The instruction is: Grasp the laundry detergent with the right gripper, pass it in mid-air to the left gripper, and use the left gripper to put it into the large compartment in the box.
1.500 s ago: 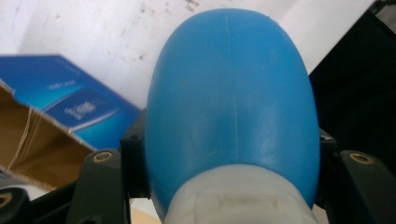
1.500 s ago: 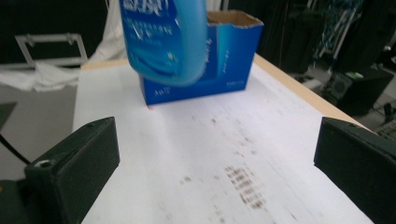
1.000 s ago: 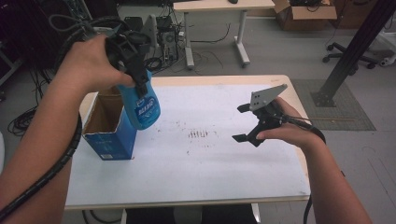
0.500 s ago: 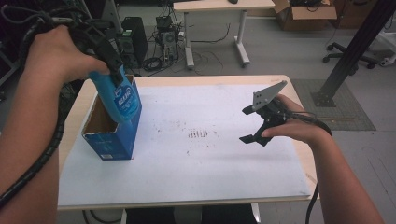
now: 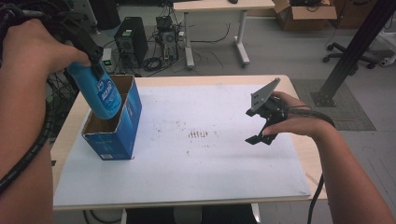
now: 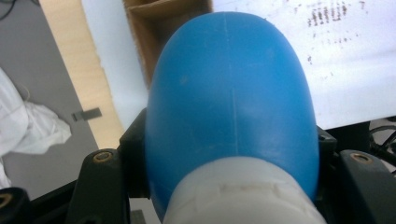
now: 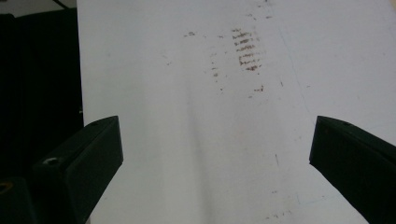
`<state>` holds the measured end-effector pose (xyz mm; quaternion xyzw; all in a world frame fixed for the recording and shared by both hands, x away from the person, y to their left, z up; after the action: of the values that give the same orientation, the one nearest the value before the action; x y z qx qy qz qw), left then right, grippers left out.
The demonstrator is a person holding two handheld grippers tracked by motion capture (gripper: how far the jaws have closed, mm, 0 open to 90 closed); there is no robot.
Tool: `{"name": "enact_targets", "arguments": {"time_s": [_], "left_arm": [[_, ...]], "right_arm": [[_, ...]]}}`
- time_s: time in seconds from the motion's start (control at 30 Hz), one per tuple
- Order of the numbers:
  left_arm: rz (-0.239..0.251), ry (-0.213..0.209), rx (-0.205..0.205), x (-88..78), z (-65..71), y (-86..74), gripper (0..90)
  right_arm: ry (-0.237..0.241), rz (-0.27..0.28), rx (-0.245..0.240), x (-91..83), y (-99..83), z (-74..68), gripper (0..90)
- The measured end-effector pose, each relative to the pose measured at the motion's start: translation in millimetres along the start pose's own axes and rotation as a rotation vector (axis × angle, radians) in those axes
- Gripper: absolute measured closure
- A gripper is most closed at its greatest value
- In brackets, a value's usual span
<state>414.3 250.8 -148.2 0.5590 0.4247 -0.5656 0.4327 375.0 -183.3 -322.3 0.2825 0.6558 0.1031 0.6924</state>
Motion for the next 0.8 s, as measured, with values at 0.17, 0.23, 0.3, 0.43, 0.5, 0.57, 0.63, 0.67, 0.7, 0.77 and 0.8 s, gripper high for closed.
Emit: {"name": "enact_targets", "arguments": {"time_s": [0.17,0.23,0.3,0.43,0.5,0.57,0.63,0.67,0.7,0.77,0.8], "left_arm": [[-0.003,0.018,-0.046,4.9,-8.9,0.3,38.8],[-0.005,0.029,-0.074,7.9,-13.1,0.4,38.8],[-0.007,0.048,-0.092,11.5,-15.7,1.4,38.7],[-0.005,0.064,-0.115,18.8,-19.9,3.7,38.8],[-0.004,0.06,-0.122,22.5,-21.5,4.3,38.8],[0.002,0.05,-0.13,28.2,-22.1,5.1,38.8],[-0.001,0.048,-0.131,30.9,-21.9,5.3,38.8],[-0.005,0.048,-0.13,35.0,-21.9,5.8,38.8],[-0.005,0.048,-0.13,35.0,-21.9,5.8,38.8],[-0.01,0.053,-0.132,39.9,-22.2,6.4,38.8],[-0.013,0.057,-0.127,41.6,-22.3,6.6,38.8]], "right_arm": [[-0.002,-0.021,-0.004,-2.6,2.8,-0.6,2.5],[0.003,-0.028,-0.011,-3.9,3.7,-1.1,2.4],[0.01,-0.043,-0.019,-3.9,3.6,-1.9,2.7],[0.012,-0.068,-0.019,-4.0,4.3,-3.0,2.7],[0.014,-0.074,-0.02,-3.9,4.7,-3.3,2.8],[0.014,-0.077,-0.022,-4.8,5.3,-3.4,2.8],[0.015,-0.076,-0.024,-5.3,5.6,-3.5,2.8],[0.014,-0.076,-0.024,-6.3,5.9,-3.7,2.8],[0.014,-0.076,-0.024,-6.3,5.9,-3.7,2.8],[0.011,-0.074,-0.023,-7.4,6.3,-3.7,2.8],[0.009,-0.075,-0.026,-7.9,6.6,-3.9,2.8]]}}
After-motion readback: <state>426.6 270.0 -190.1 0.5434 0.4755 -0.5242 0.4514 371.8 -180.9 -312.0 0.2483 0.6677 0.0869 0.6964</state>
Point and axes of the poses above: each handheld gripper's, and its own axes: x roughly forward along the jaws, y roughly out of its top, z roughly to its right, the point moved 5 cm from there along x, roughly forward along the jaws, and after that the axes turned 7 degrees about x, right-handed, at the moved point
